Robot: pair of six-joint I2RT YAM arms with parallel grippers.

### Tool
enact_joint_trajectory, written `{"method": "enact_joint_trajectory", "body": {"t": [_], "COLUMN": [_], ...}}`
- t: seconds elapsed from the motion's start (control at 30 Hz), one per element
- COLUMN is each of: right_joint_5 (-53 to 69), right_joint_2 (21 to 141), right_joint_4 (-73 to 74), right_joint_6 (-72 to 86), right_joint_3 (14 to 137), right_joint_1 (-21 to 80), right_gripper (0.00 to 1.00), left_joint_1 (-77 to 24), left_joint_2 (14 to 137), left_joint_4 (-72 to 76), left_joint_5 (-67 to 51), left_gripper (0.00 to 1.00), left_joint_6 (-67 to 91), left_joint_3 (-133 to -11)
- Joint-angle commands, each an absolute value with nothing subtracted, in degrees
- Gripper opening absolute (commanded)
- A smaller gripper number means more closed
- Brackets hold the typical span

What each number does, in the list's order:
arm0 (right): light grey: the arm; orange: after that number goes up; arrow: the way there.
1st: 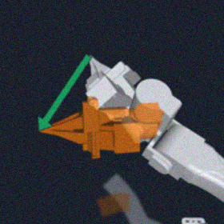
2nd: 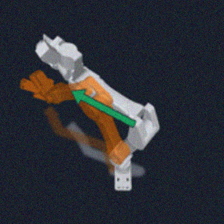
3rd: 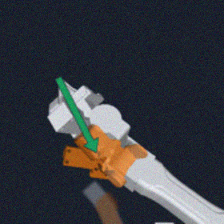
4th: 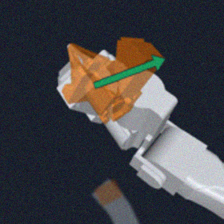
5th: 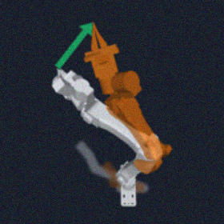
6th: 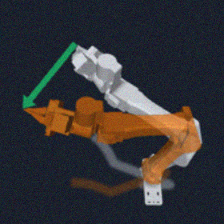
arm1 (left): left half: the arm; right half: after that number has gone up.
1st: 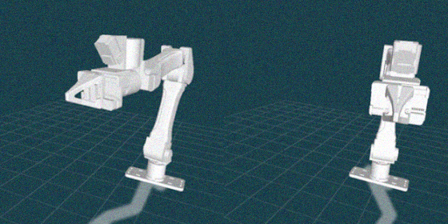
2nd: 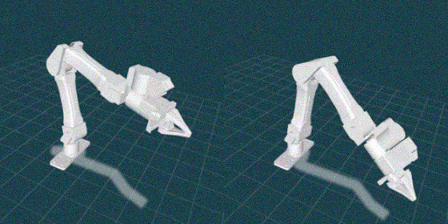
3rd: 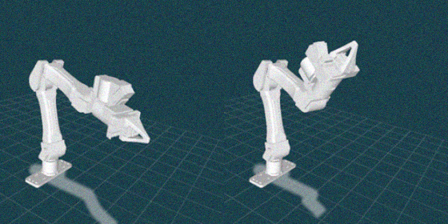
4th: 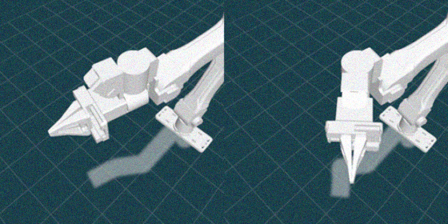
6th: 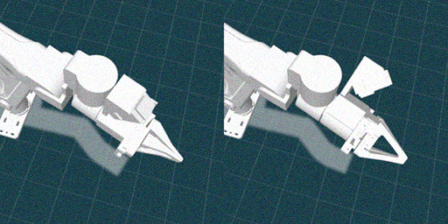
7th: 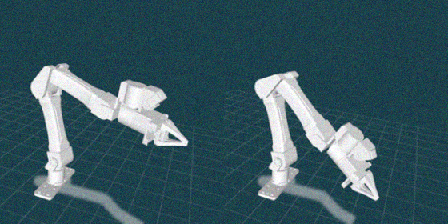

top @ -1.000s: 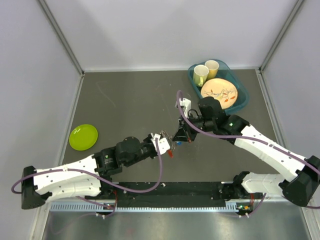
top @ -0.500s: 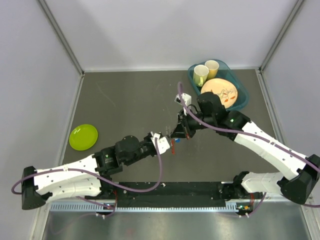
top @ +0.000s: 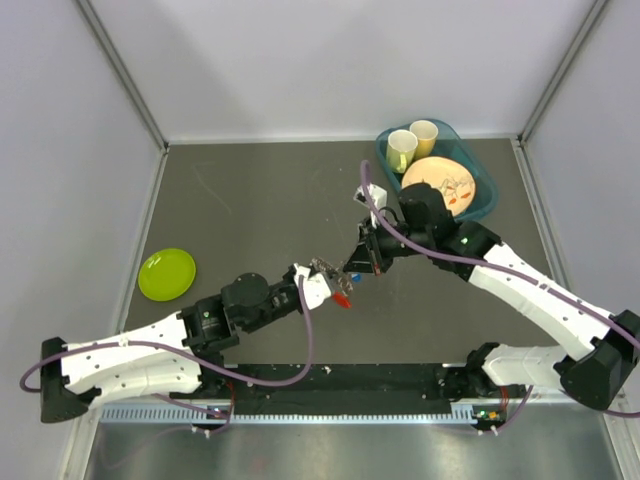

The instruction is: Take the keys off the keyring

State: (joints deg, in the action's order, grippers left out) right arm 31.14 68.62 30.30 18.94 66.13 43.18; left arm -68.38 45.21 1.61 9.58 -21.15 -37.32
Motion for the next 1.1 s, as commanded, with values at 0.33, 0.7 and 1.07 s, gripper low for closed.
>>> {"method": "enact_joint_trajectory", "body": {"t": [0.33,0.7,1.07], "right_joint_5": [30.94,32.34,27.50], "right_joint_2": [65.22,64.25,66.44], "right_joint_4": [24.96,24.26,24.17], "right_joint_6": [11.78,10.37,10.98], "right_joint_3": [66.44,67.94,65.48], "right_joint_1": [41.31,41.40,41.31], "right_gripper": [0.00,0.00,0.00], "left_joint_1": [-69.43,-69.43,-69.43], "left_joint_2": [43.59,44.38,39.04], "left_joint_4": [4.31,4.04,7.72], "left_joint_5": [6.50,6.68,4.13], "left_gripper": [0.00,0.00,0.00], "left_joint_6": [-19.86,-20.21,-16.62], "left_joint_3": [-38.76,-39.02,-38.50]}}
